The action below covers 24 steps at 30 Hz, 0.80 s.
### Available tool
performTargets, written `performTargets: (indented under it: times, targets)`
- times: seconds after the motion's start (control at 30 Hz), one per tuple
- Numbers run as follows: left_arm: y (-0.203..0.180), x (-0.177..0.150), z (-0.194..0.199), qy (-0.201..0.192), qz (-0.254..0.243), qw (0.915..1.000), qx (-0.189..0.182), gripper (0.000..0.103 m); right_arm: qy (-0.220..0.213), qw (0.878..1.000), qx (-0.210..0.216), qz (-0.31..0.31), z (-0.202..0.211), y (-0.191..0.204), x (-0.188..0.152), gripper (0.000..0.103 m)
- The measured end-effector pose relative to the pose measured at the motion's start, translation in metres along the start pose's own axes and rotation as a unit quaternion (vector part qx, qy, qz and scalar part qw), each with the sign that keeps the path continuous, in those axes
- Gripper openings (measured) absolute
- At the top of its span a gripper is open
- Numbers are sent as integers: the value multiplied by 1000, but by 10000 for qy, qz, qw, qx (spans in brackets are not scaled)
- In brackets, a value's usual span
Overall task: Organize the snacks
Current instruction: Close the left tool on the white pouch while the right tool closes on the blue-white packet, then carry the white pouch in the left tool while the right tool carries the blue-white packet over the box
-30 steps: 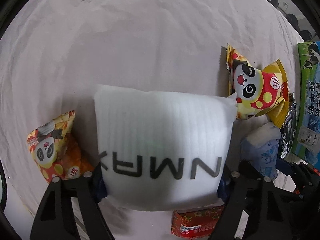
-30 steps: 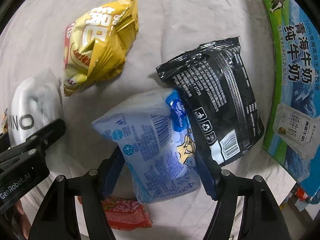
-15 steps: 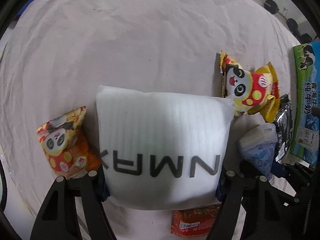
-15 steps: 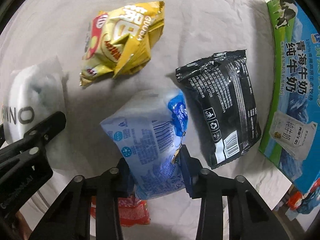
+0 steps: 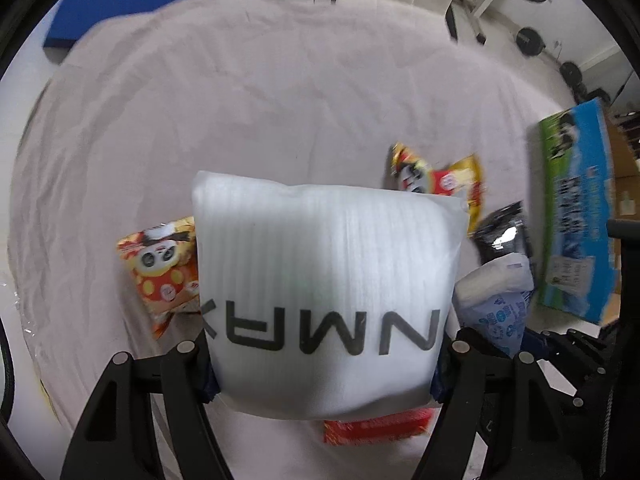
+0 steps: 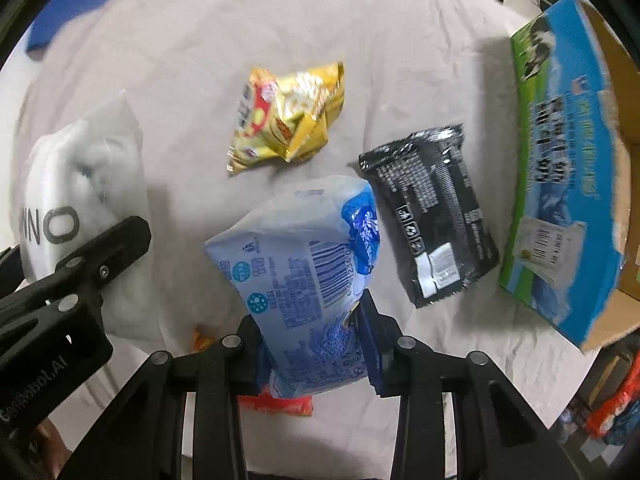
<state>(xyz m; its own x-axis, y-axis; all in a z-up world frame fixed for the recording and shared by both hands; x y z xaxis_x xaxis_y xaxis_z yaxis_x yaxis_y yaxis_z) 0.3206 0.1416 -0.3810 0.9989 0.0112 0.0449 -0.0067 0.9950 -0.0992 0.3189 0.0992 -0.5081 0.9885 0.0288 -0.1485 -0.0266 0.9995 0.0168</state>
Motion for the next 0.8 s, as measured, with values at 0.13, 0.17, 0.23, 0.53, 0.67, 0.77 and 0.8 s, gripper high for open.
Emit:
performTargets:
  times: [0.13, 0.17, 0.23, 0.53, 0.67, 0.77, 0.8]
  targets:
    - [-10, -4, 44, -340, 6, 9993, -158, 71, -306, 9992, 266, 38, 36, -10, -15, 39]
    - [-17, -5, 58, -448, -8, 9988, -212, 71, -383, 9987, 327, 50, 46, -12, -19, 39]
    - [-25, -7, 77, -587, -43, 9978, -300, 71, -536, 9975, 466, 32, 63, -23, -25, 38]
    - [-93, -25, 156, -1146, -423, 9907, -599, 71, -1154, 9878, 1002, -284, 143, -105, -47, 38]
    - [-132, -27, 171, -1310, -587, 9865, -783, 71, -1360, 9834, 1101, -484, 172, -148, -64, 38]
    - [-167, -23, 174, -1342, -709, 9842, -914, 71, -1466, 9805, 1137, -643, 188, -186, -73, 38]
    - [-181, -19, 175, -1353, -764, 9832, -956, 71, -1492, 9799, 1137, -686, 192, -198, -75, 39]
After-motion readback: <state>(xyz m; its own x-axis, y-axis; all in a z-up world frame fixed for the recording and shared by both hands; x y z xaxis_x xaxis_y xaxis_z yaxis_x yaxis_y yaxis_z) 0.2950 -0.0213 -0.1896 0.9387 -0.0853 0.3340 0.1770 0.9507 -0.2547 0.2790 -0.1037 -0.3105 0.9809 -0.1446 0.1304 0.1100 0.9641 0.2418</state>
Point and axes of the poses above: each gripper's, at about its wrist camera, not at the fingertips, and z roughly against the way its jaws point, y to its left, x to its top, the point moved 7 cm from there along -z, roughly the way its jaws point, and after that the axes turned 1 degree about -z, right-handed, at the moved point
